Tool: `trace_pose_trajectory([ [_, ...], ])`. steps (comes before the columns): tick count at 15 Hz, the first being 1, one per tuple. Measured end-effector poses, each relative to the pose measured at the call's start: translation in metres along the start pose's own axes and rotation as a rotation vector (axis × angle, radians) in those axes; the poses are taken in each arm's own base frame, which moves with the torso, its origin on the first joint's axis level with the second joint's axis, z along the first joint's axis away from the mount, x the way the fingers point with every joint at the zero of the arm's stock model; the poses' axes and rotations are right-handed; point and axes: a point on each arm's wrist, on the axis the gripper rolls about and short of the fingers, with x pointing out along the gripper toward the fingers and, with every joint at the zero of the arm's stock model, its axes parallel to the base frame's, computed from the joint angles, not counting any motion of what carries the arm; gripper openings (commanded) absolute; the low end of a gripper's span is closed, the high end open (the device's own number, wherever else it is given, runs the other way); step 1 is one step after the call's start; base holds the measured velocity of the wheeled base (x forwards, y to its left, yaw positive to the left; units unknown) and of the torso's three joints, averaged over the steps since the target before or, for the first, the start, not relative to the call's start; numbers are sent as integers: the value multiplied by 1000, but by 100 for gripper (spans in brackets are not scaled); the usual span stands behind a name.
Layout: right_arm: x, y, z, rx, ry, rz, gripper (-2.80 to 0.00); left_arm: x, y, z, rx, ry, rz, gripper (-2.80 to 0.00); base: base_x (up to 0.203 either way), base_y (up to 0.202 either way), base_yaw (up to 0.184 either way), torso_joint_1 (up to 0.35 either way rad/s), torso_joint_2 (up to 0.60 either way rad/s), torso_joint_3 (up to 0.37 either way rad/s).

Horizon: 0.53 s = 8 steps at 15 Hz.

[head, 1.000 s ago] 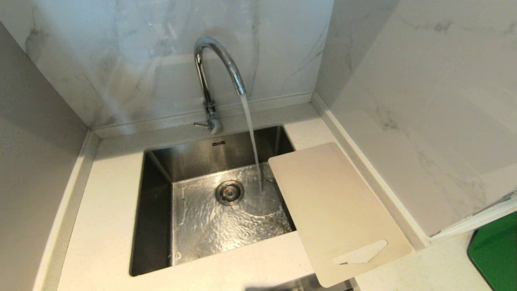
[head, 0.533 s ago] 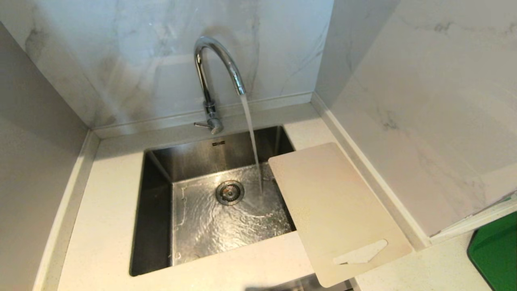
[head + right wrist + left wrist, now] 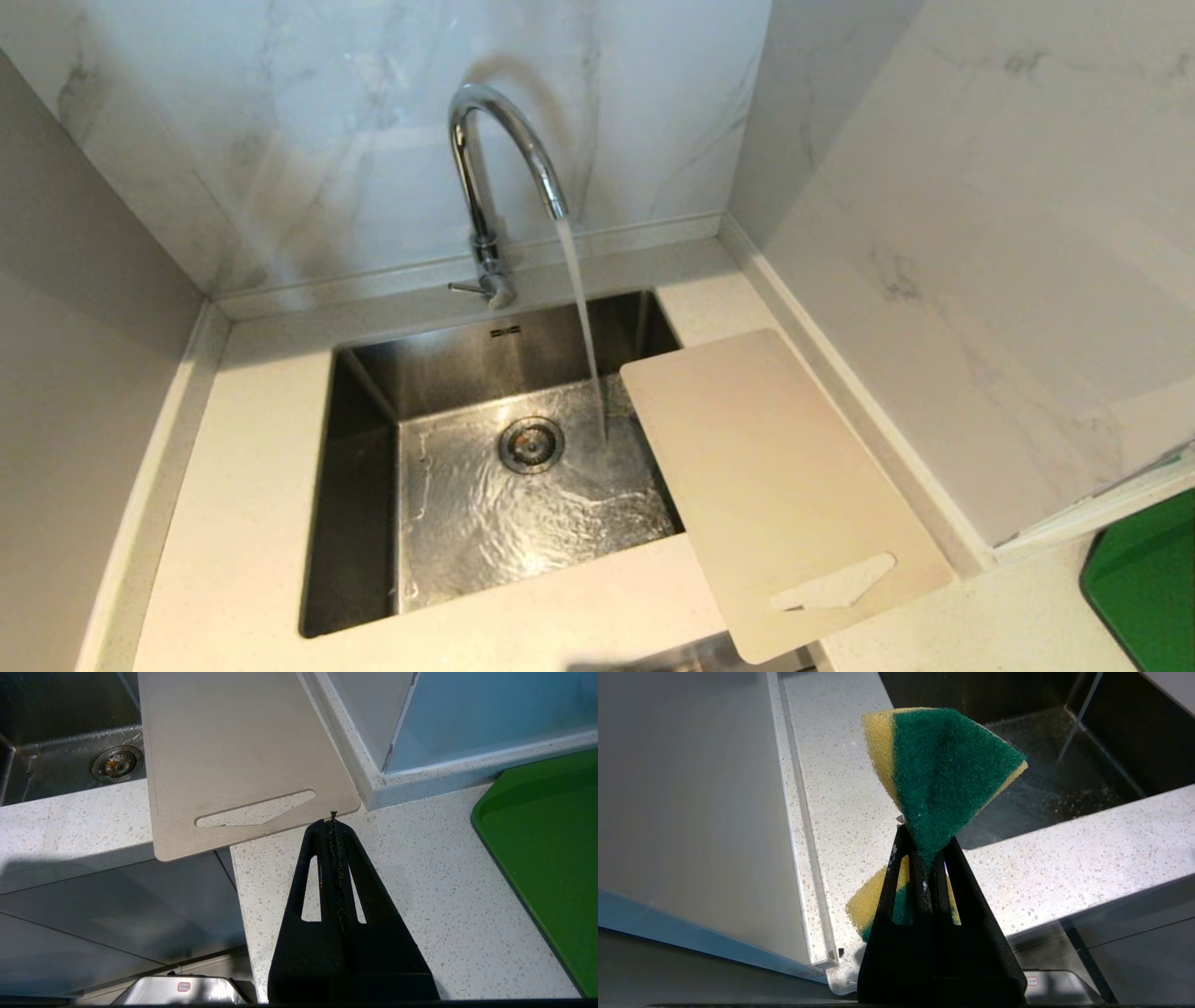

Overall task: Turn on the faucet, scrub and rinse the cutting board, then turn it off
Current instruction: Pick up the cutting board

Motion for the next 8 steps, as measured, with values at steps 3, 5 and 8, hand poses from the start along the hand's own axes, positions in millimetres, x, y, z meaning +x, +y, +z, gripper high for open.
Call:
trace_pose_trajectory([
  [3,0,0,0,0,3,0,-280,0,0,0,0,0,0,-280,0,0,0,0,0,0],
  [5,0,0,0,0,3,0,-280,0,0,0,0,0,0,-280,0,0,0,0,0,0],
  [8,0,0,0,-2,3,1,-280,0,0,0,0,1,0,-280,0,0,0,0,0,0],
])
